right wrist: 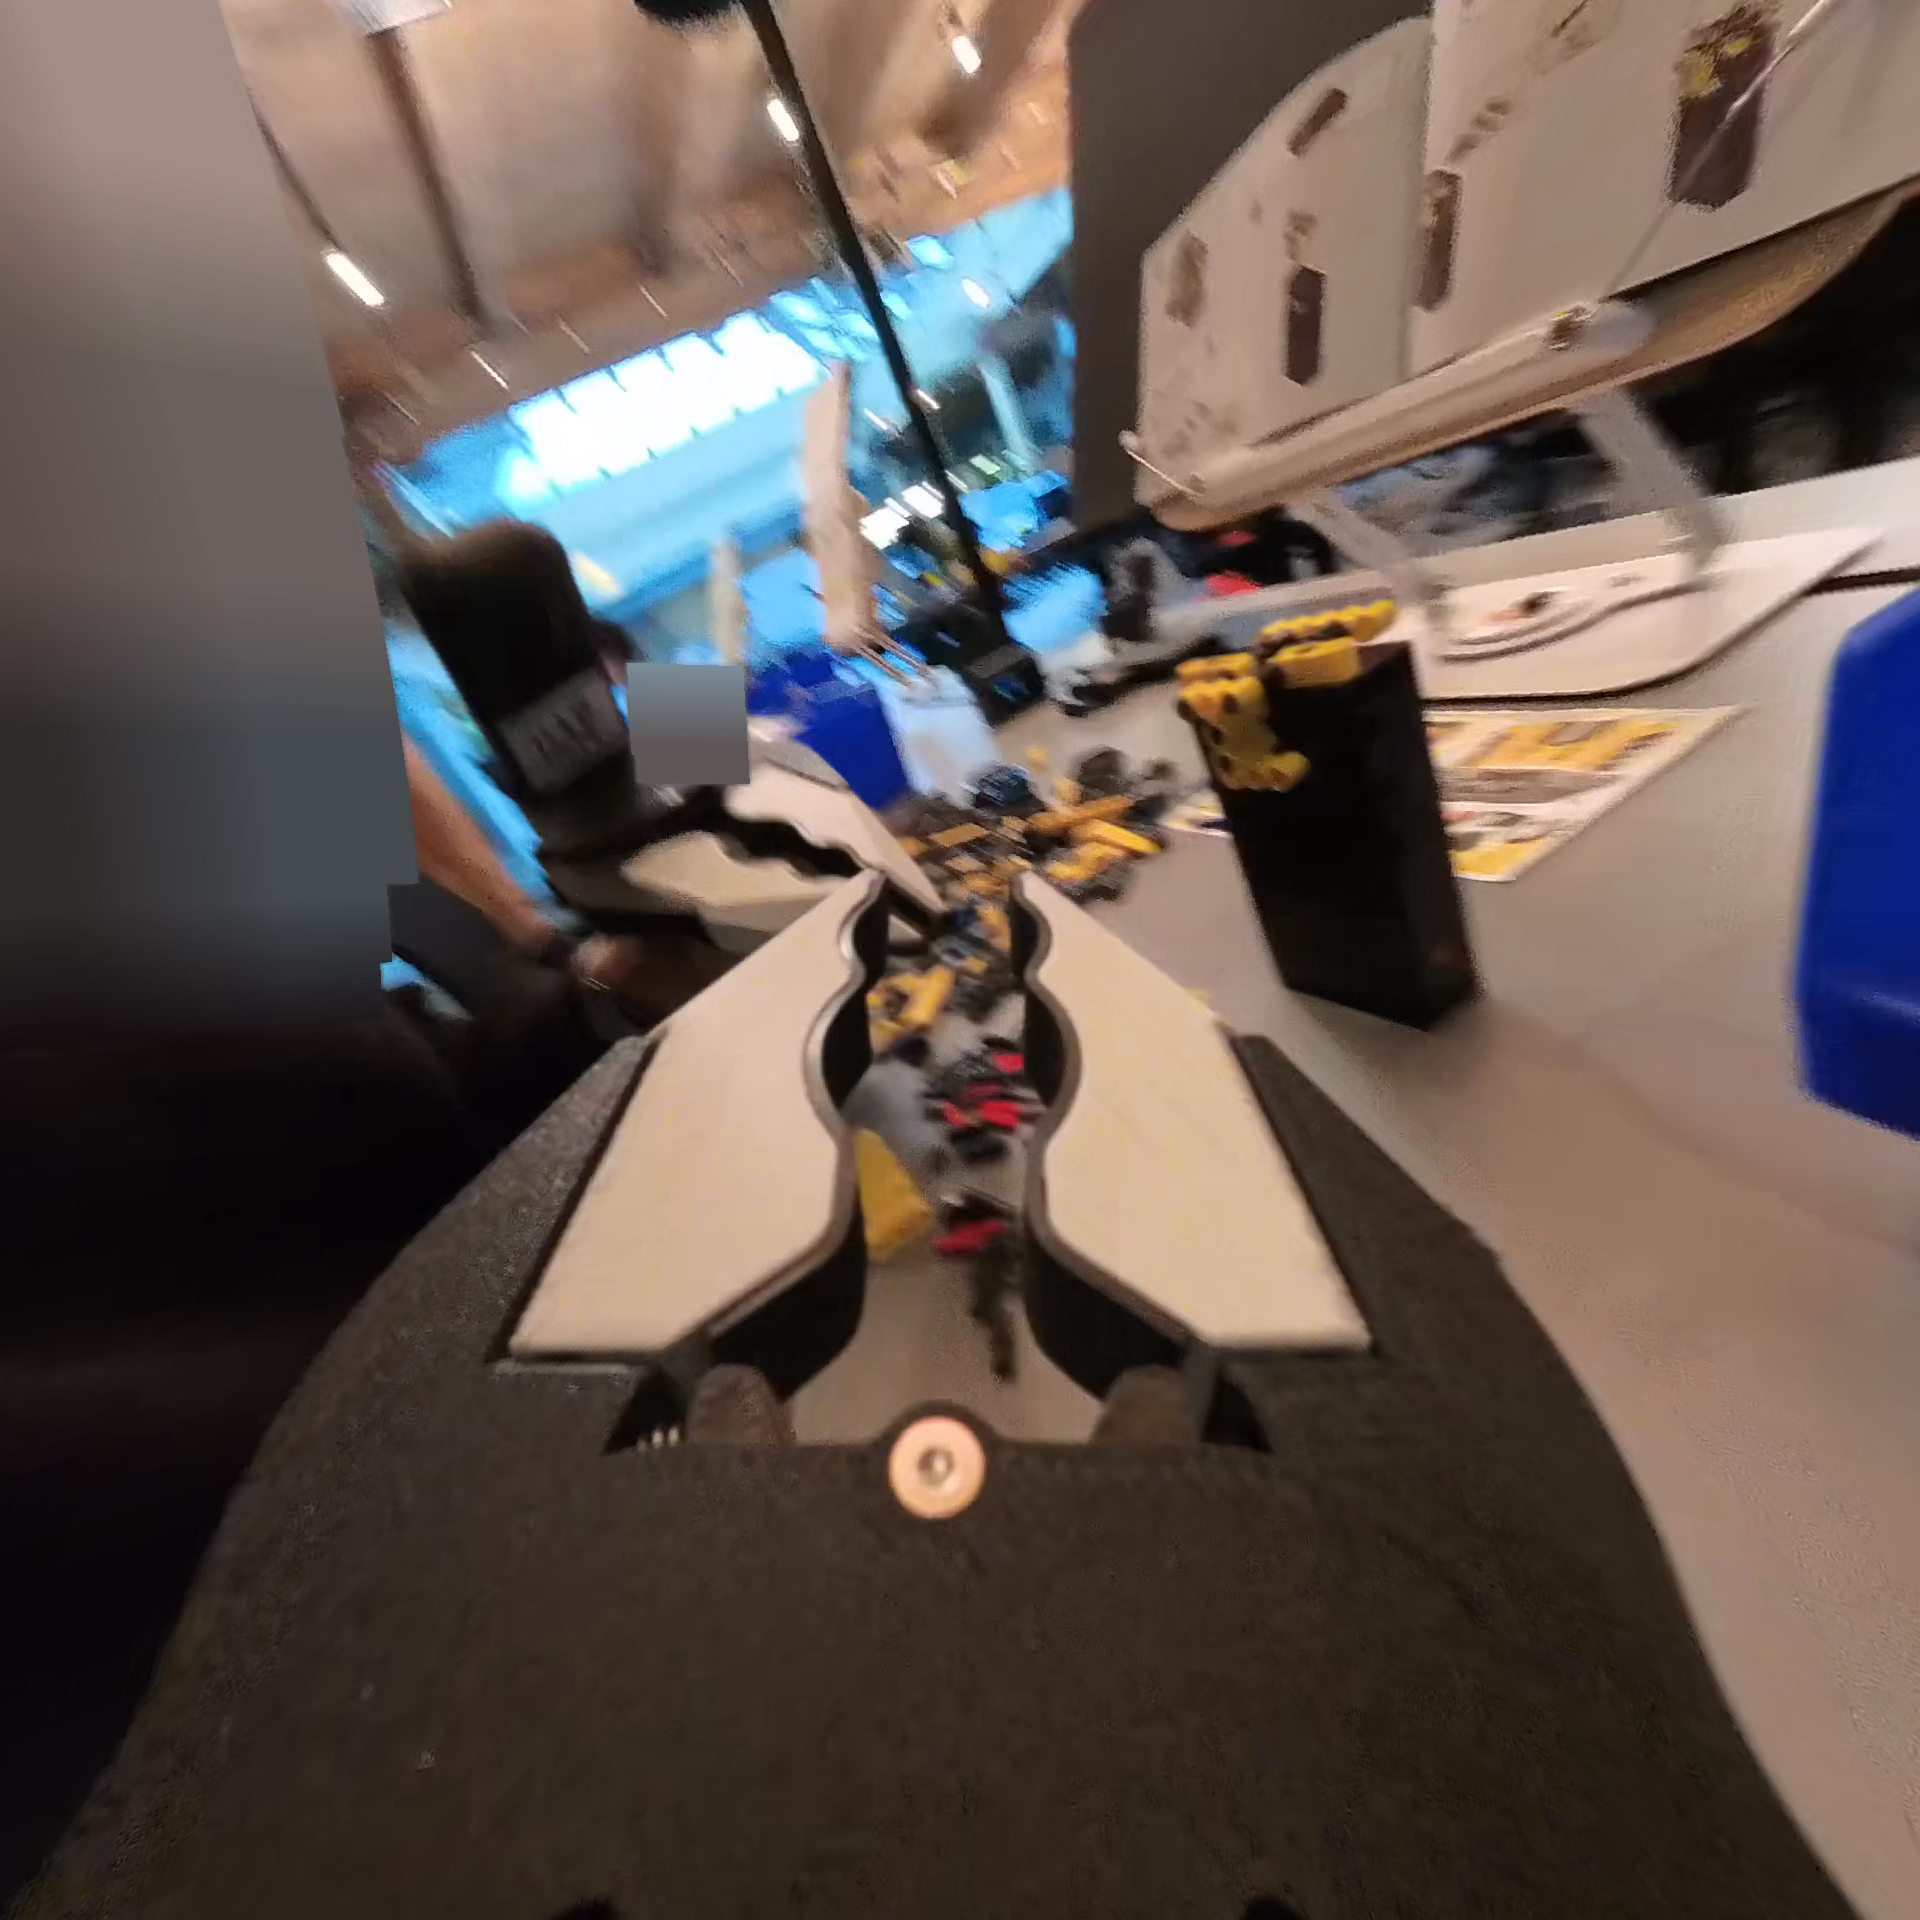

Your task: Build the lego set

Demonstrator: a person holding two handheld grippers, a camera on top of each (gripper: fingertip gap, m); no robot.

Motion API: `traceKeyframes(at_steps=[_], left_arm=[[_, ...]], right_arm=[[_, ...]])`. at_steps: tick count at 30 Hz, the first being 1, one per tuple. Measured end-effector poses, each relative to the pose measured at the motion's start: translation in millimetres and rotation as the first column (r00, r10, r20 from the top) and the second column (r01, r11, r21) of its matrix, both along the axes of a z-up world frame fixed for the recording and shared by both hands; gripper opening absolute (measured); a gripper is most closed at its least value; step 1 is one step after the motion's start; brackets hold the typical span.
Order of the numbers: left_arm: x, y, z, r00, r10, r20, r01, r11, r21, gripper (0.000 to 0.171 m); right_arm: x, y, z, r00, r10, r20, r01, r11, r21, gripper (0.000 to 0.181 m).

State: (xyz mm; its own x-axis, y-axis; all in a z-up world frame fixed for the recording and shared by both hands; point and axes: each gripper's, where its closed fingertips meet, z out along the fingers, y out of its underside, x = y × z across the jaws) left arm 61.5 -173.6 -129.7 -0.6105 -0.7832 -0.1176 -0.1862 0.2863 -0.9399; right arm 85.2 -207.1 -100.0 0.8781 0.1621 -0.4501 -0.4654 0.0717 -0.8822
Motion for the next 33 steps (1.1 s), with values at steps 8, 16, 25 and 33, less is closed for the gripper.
traceKeyframes(at_steps=[8,16,25,33], left_arm=[[-8.2,-12.8,5.8,0.990,-0.044,0.132,0.030,0.993,0.111,0.004],[-12.7,-18.4,3.9,0.984,-0.073,0.163,0.046,0.985,0.167,0.004],[-16.0,-21.0,5.1,0.982,-0.089,0.169,0.060,0.984,0.168,0.004],[-14.7,-17.9,19.1,0.986,-0.050,0.159,0.055,0.998,-0.026,0.016]], right_arm=[[-26.3,14.0,-13.0,0.984,0.166,-0.068,-0.171,0.983,-0.069,0.020],[-35.6,21.3,-17.5,0.977,0.200,-0.072,-0.207,0.974,-0.098,0.020],[-38.0,21.5,-18.2,0.977,0.207,-0.059,-0.212,0.972,-0.105,0.005],[-37.0,17.4,-10.5,0.982,0.187,-0.002,-0.187,0.980,-0.070,0.004]])
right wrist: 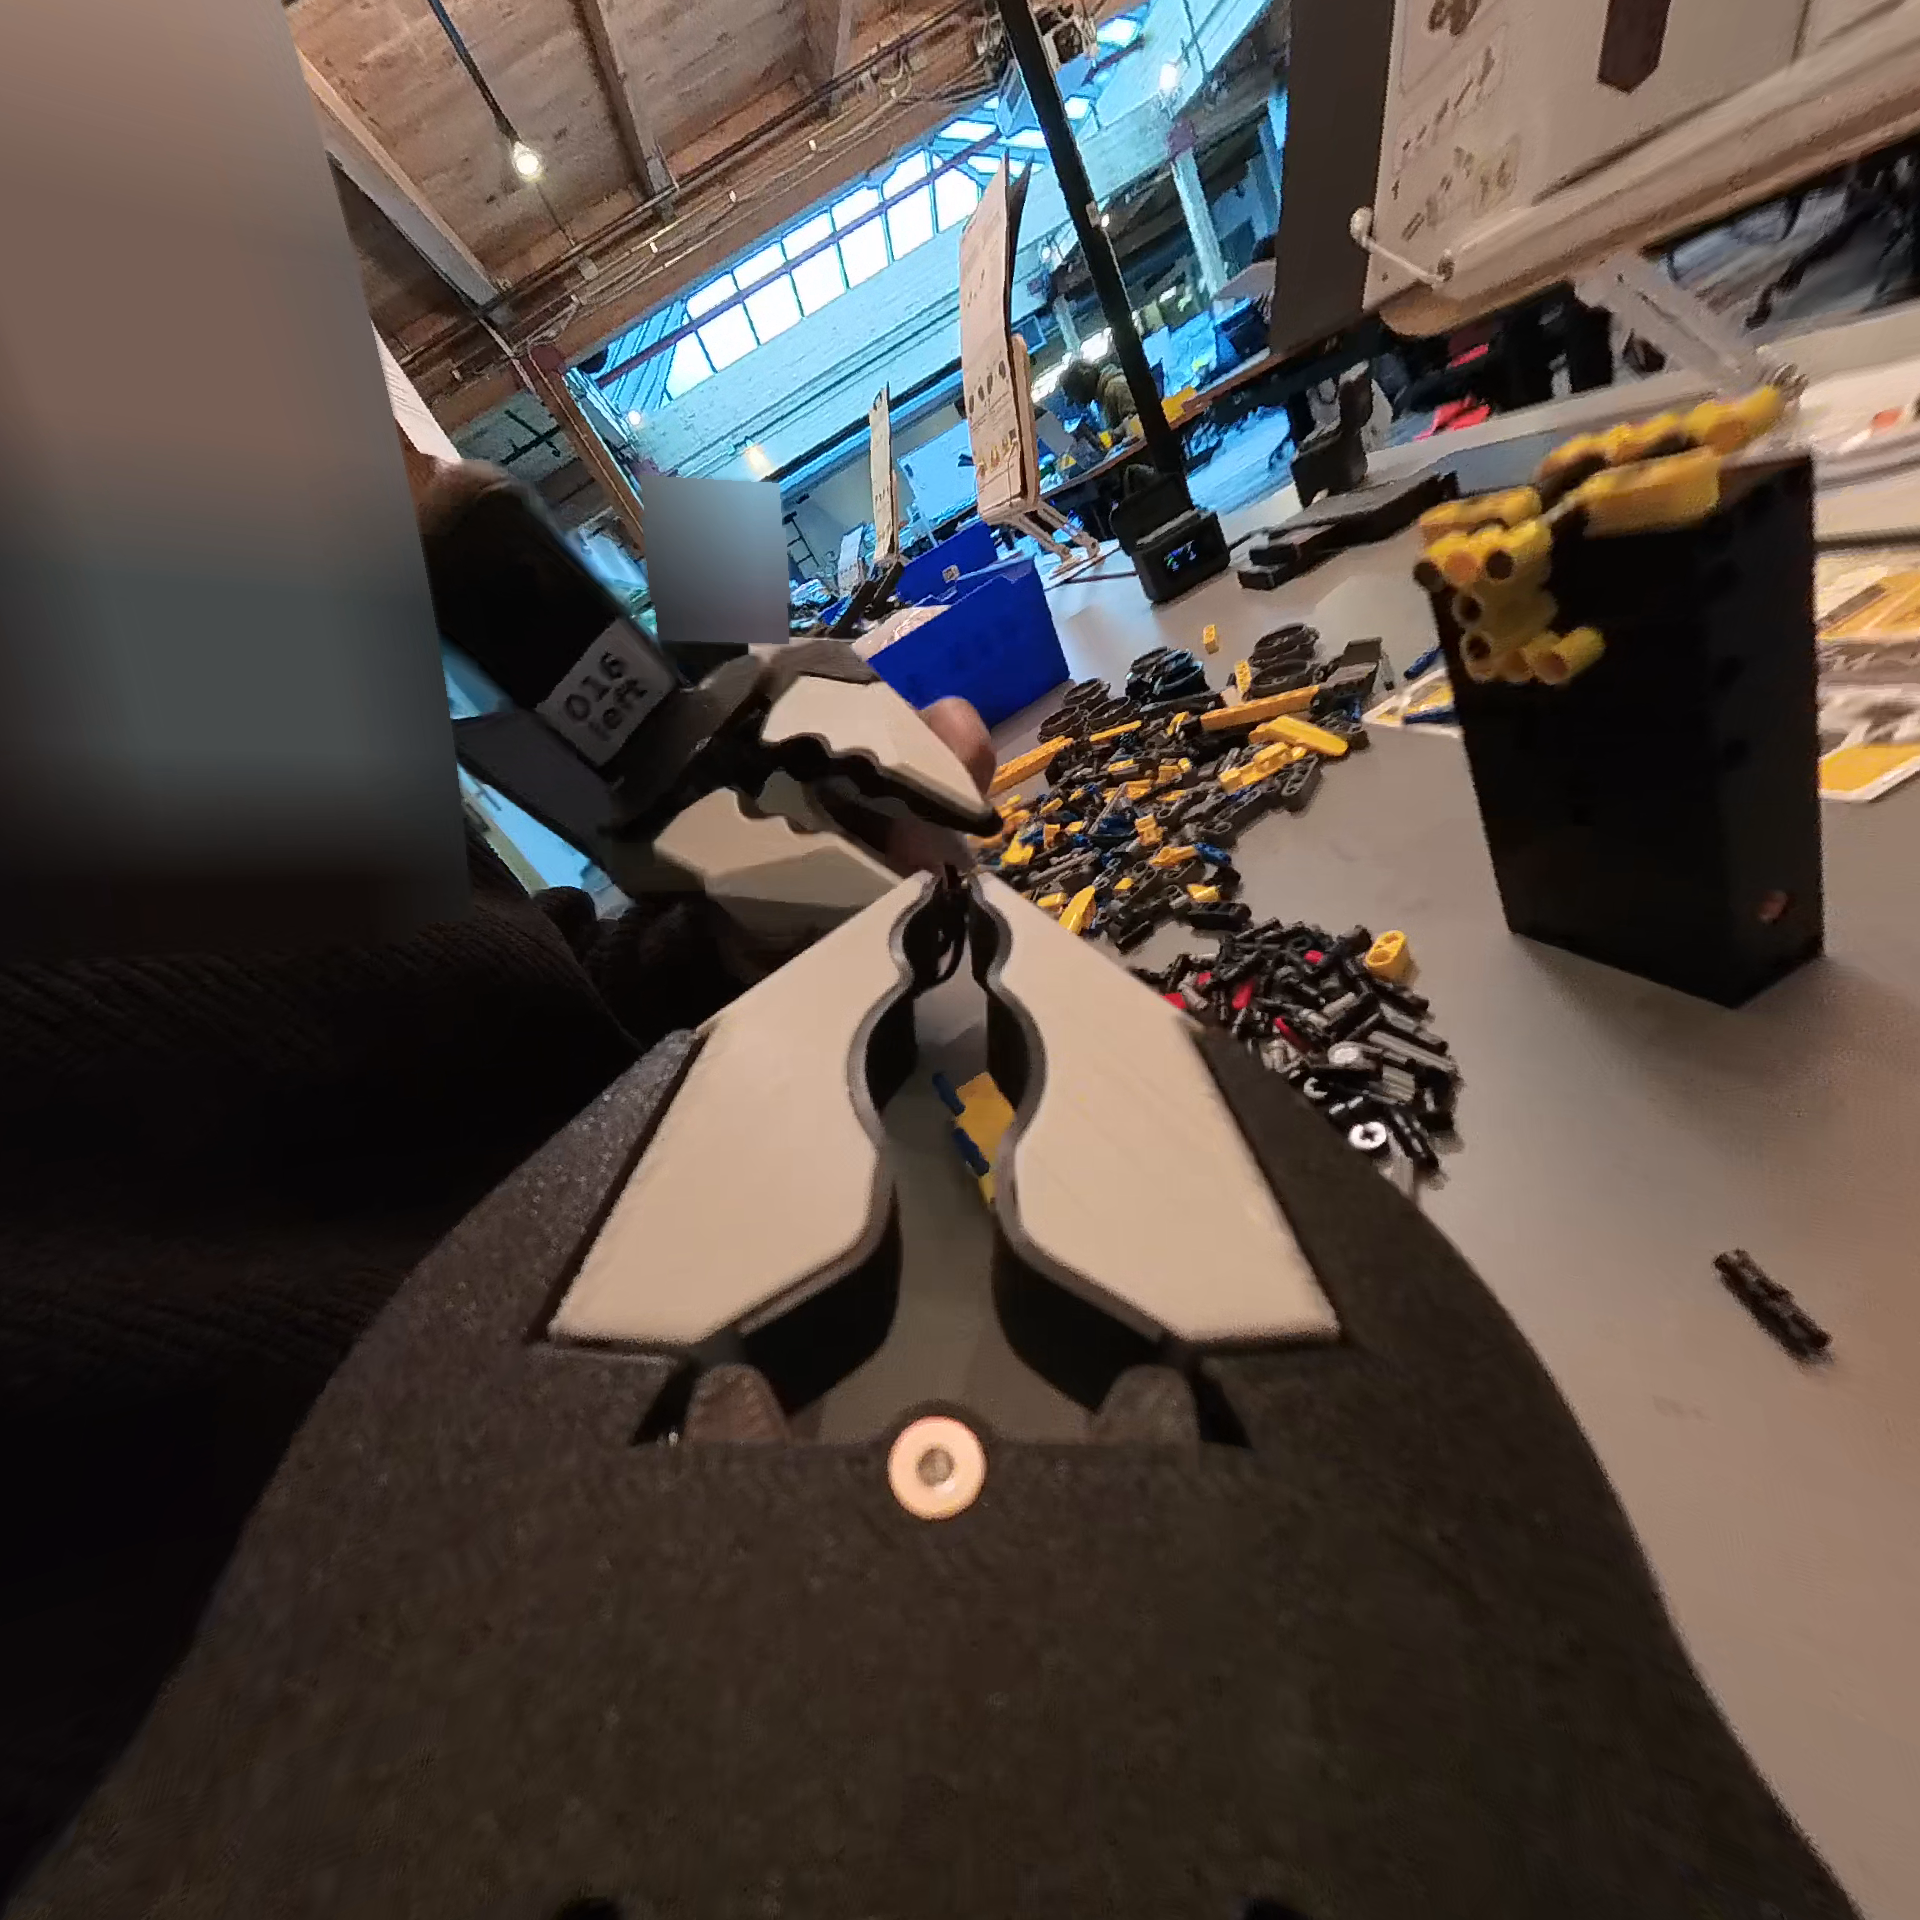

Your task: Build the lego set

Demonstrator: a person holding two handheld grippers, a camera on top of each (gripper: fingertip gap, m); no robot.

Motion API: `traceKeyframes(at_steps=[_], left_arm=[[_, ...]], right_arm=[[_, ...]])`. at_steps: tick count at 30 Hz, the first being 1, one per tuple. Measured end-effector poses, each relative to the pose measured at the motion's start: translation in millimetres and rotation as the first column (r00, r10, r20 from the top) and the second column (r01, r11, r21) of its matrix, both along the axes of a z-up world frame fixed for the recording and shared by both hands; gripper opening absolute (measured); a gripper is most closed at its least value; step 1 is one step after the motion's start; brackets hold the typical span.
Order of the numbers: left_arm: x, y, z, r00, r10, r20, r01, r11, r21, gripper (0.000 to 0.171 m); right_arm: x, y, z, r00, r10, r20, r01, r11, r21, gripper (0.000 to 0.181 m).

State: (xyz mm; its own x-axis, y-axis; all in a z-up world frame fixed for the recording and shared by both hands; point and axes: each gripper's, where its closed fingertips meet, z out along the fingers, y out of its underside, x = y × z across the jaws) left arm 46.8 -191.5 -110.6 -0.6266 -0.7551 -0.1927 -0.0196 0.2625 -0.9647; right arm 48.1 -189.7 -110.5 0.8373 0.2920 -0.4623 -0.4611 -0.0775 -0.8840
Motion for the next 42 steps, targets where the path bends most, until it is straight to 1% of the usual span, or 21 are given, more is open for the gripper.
traceKeyframes(at_steps=[2,4,6,8,9,10,12,15,19,22,25,33,36,39,41,42], left_arm=[[-2.7,-2.9,3.4,0.995,-0.057,-0.080,0.046,0.990,-0.130,0.018],[-7.5,-7.6,8.4,0.972,-0.158,-0.174,0.101,0.949,-0.299,0.020],[-12.7,-12.1,14.3,0.920,-0.293,-0.261,0.139,0.865,-0.481,0.022],[-20.2,-16.5,20.2,0.842,-0.444,-0.308,0.170,0.758,-0.629,0.022],[-23.1,-17.7,22.3,0.804,-0.501,-0.319,0.174,0.712,-0.680,0.022],[-24.2,-18.1,23.2,0.778,-0.536,-0.328,0.167,0.679,-0.715,0.022],[-25.0,-18.4,23.3,0.750,-0.569,-0.338,0.151,0.644,-0.750,0.022],[-27.9,-21.2,21.9,0.722,-0.598,-0.349,0.156,0.631,-0.760,0.021],[-27.8,-18.9,23.6,0.707,-0.619,-0.343,0.146,0.602,-0.785,0.013],[-25.4,-14.7,25.1,0.707,-0.623,-0.335,0.131,0.581,-0.803,0.009],[-23.8,-13.3,24.1,0.715,-0.611,-0.340,0.122,0.588,-0.799,0.005],[-23.3,-11.4,25.5,0.709,-0.620,-0.337,0.117,0.574,-0.810,0.004],[-20.7,-5.6,27.2,0.719,-0.610,-0.332,0.109,0.571,-0.814,0.004],[-14.4,6.7,30.4,0.744,-0.581,-0.330,0.087,0.574,-0.814,0.004],[-7.7,15.7,30.3,0.762,-0.552,-0.340,0.061,0.583,-0.810,0.004],[-3.8,19.5,28.9,0.769,-0.535,-0.351,0.046,0.594,-0.803,0.004]], right_arm=[[-0.4,-2.1,5.3,0.999,-0.016,0.042,0.015,0.999,0.031,0.004],[-2.9,-5.0,13.3,0.995,-0.030,0.091,0.023,0.997,0.079,0.004],[-7.5,-7.9,21.3,0.988,-0.044,0.151,0.024,0.991,0.132,0.004],[-12.8,-8.8,25.5,0.974,-0.062,0.216,0.025,0.986,0.166,0.004],[-15.0,-8.6,26.0,0.966,-0.071,0.247,0.028,0.984,0.174,0.004],[-17.3,-8.2,26.3,0.958,-0.078,0.275,0.028,0.983,0.181,0.004],[-22.1,-7.9,28.0,0.942,-0.091,0.323,0.029,0.981,0.192,0.004],[-22.0,-6.6,29.2,0.919,-0.124,0.374,0.048,0.977,0.207,0.004],[-22.4,-6.5,30.8,0.911,-0.133,0.389,0.047,0.974,0.223,0.004],[-22.5,-7.8,32.6,0.908,-0.141,0.395,0.049,0.971,0.233,0.004],[-22.0,-7.7,31.9,0.907,-0.140,0.396,0.049,0.971,0.232,0.004],[-18.3,-5.7,31.3,0.909,-0.149,0.390,0.060,0.971,0.232,0.005],[-12.5,-7.4,33.5,0.915,-0.172,0.366,0.084,0.966,0.244,0.013],[-2.4,-10.4,36.2,0.915,-0.210,0.343,0.121,0.957,0.262,0.016],[4.6,-10.1,36.2,0.902,-0.245,0.355,0.155,0.952,0.263,0.017],[6.1,-8.1,35.5,0.887,-0.259,0.382,0.168,0.952,0.255,0.018]])
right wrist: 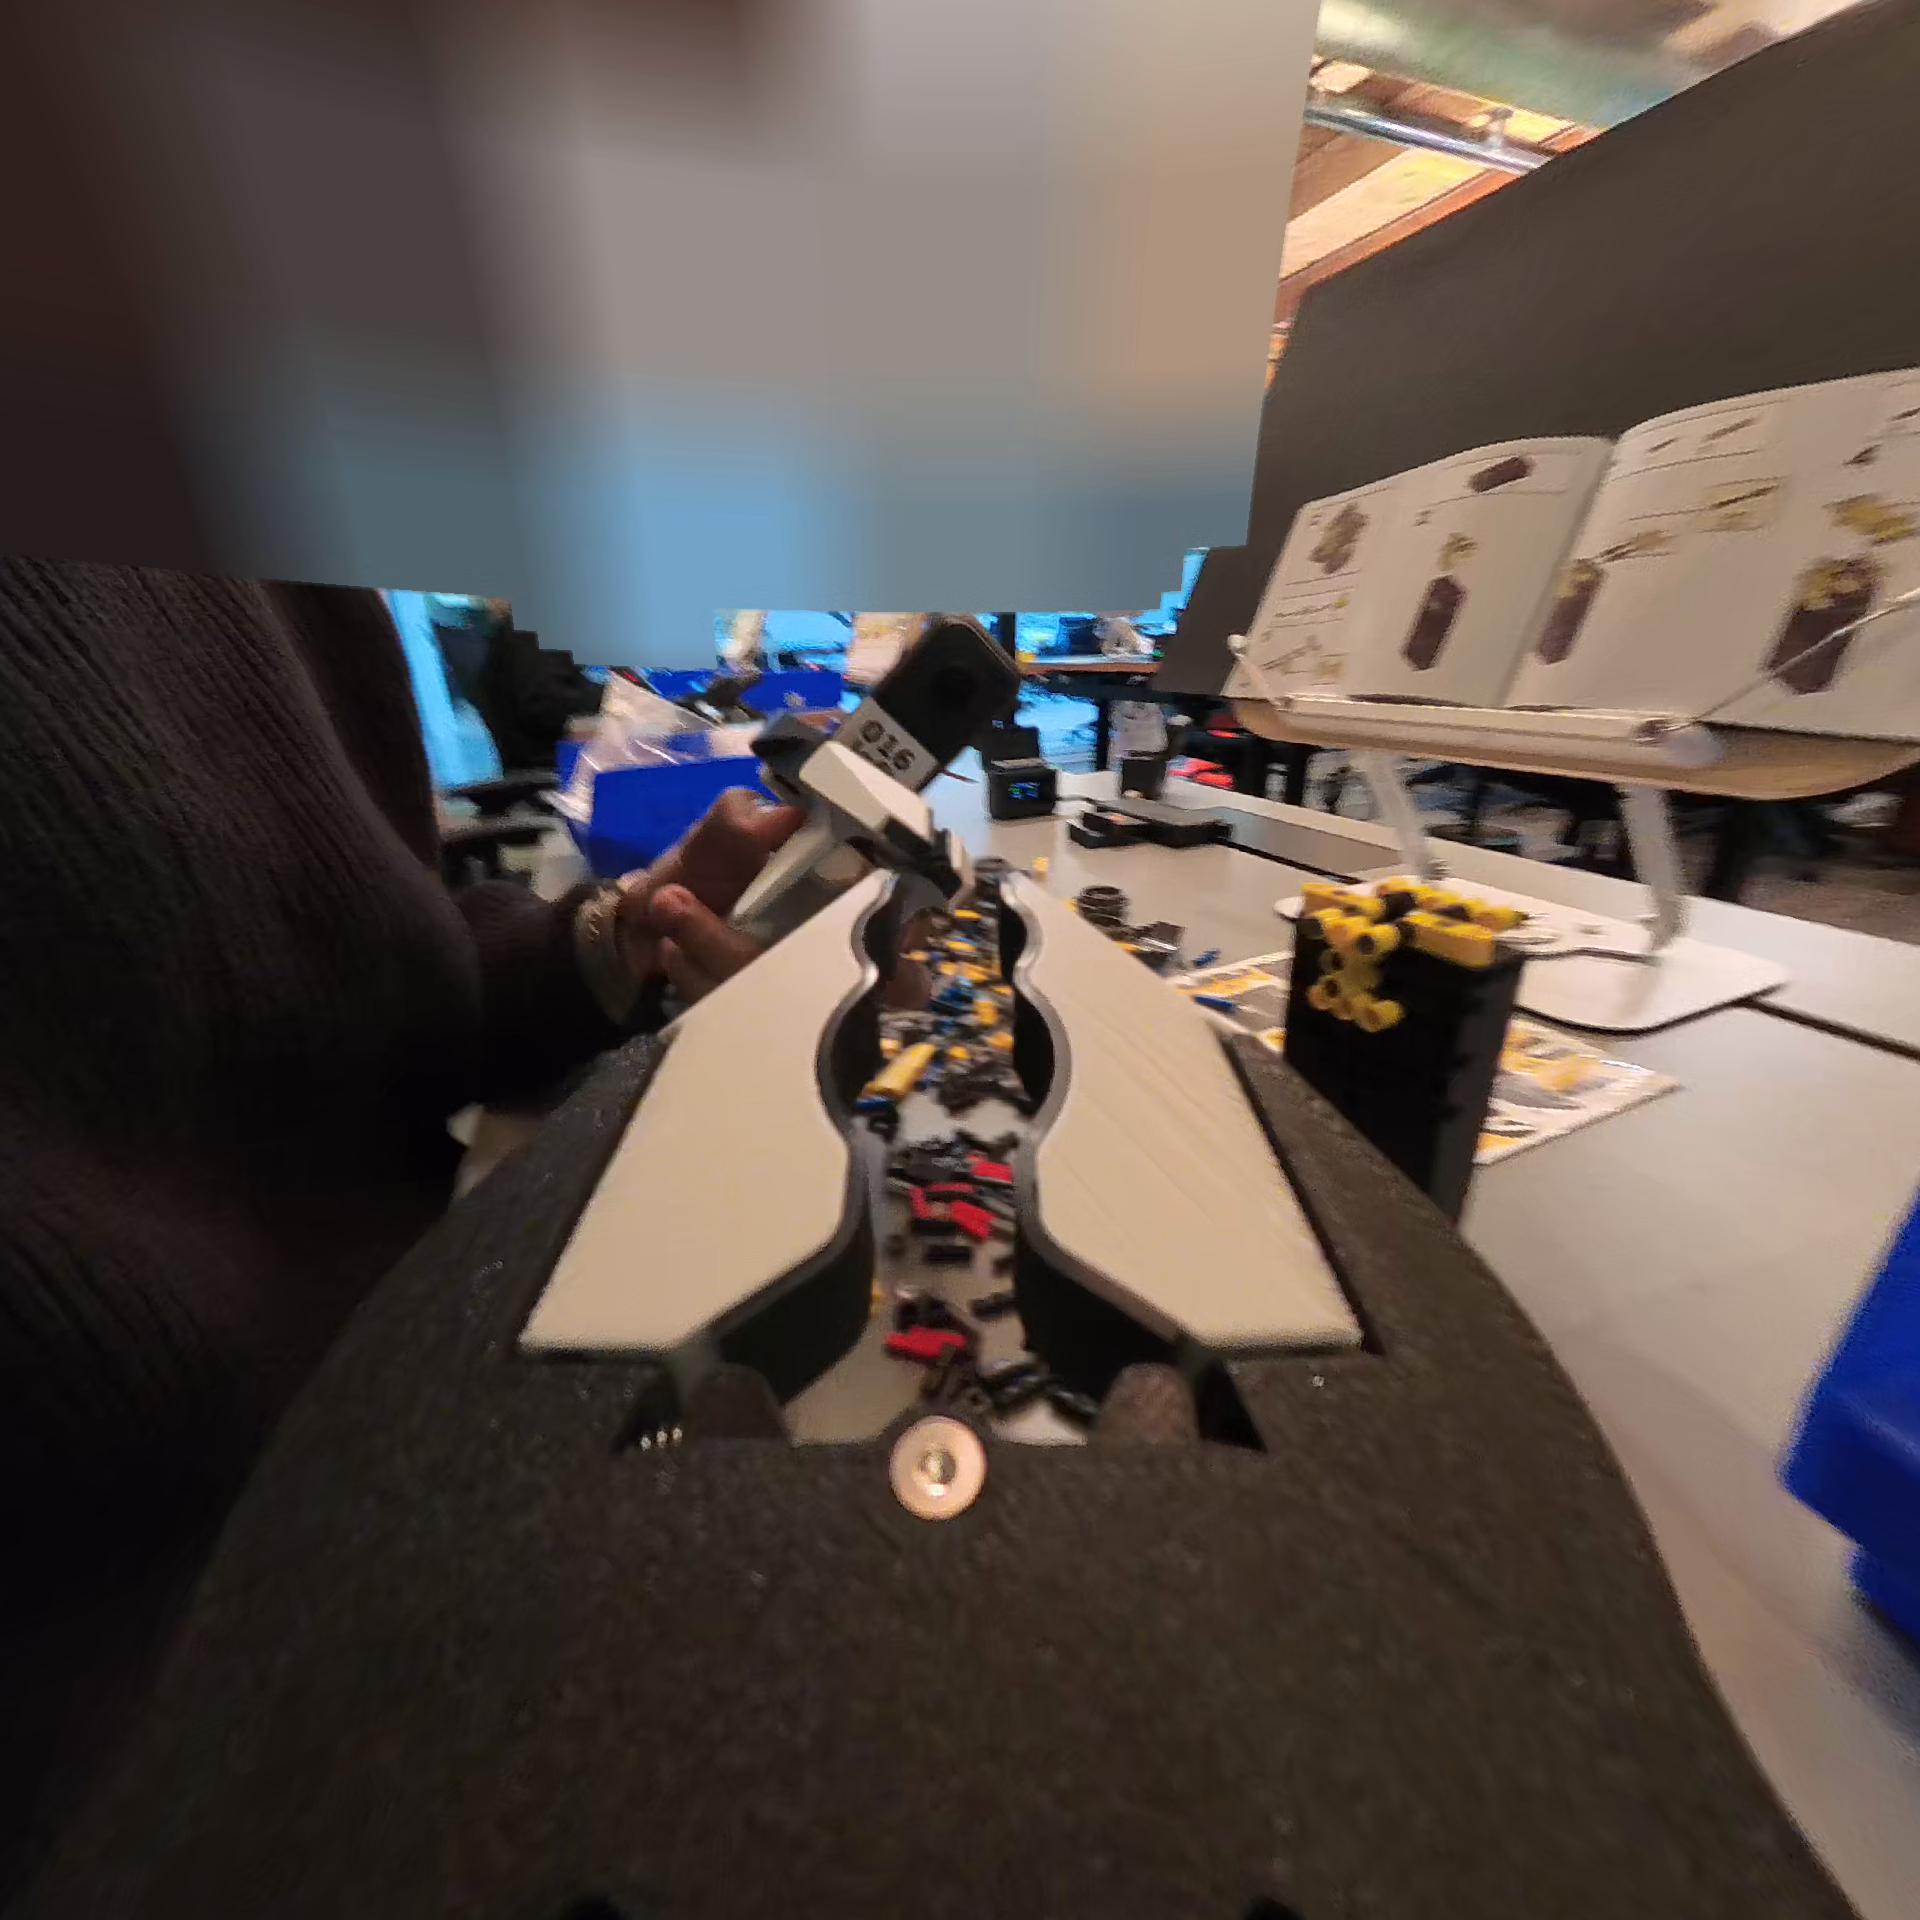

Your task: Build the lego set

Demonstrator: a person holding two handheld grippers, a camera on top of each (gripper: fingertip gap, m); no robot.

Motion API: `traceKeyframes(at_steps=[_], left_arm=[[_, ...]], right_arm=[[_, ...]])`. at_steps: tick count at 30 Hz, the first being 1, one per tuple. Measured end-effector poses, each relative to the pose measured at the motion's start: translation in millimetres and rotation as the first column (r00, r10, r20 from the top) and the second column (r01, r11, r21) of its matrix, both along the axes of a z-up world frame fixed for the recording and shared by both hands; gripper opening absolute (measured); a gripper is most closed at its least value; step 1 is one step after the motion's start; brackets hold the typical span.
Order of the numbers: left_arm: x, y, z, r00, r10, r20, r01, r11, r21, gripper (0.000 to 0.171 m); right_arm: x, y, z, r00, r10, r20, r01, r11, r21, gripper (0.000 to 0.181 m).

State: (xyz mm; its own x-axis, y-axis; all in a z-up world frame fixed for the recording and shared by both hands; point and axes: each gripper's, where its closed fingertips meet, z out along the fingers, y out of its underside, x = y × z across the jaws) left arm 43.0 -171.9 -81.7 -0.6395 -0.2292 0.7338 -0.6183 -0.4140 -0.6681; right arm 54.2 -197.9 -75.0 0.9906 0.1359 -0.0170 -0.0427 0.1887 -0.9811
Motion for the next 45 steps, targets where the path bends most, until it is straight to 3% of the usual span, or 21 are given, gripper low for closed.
traceKeyframes(at_steps=[5,10,13,17,20,27,45], left_arm=[[37.6,31.6,10.0,0.971,0.238,0.019,-0.239,0.966,0.102,0.004],[66.5,52.4,17.1,0.931,0.336,0.142,-0.364,0.880,0.304,0.004],[68.9,52.3,8.9,0.943,0.316,0.102,-0.332,0.901,0.279,0.004],[63.5,56.7,-0.2,0.963,0.270,0.016,-0.268,0.946,0.182,0.004],[63.3,59.8,-3.3,0.970,0.243,-0.016,-0.239,0.961,0.136,0.004],[62.3,57.0,-8.7,0.975,0.219,-0.032,-0.211,0.965,0.157,0.004],[62.2,55.9,-14.5,0.983,0.170,-0.071,-0.162,0.982,0.100,0.004]], right_arm=[[8.9,15.7,-13.1,0.967,-0.128,0.219,0.150,0.985,-0.083,0.011],[28.8,26.8,13.2,0.978,0.002,0.206,0.014,0.997,-0.078,0.009],[37.6,36.7,29.5,0.976,0.107,0.190,-0.104,0.994,-0.026,0.008],[40.7,48.5,8.7,0.977,0.194,0.086,-0.191,0.981,-0.039,0.008],[42.3,47.0,-1.4,0.982,0.180,0.052,-0.177,0.983,-0.054,0.008],[47.8,49.3,-12.3,0.982,0.132,0.135,-0.118,0.987,-0.106,0.007],[32.8,53.0,-31.0,0.973,0.210,0.096,-0.189,0.963,-0.191,0.006]])
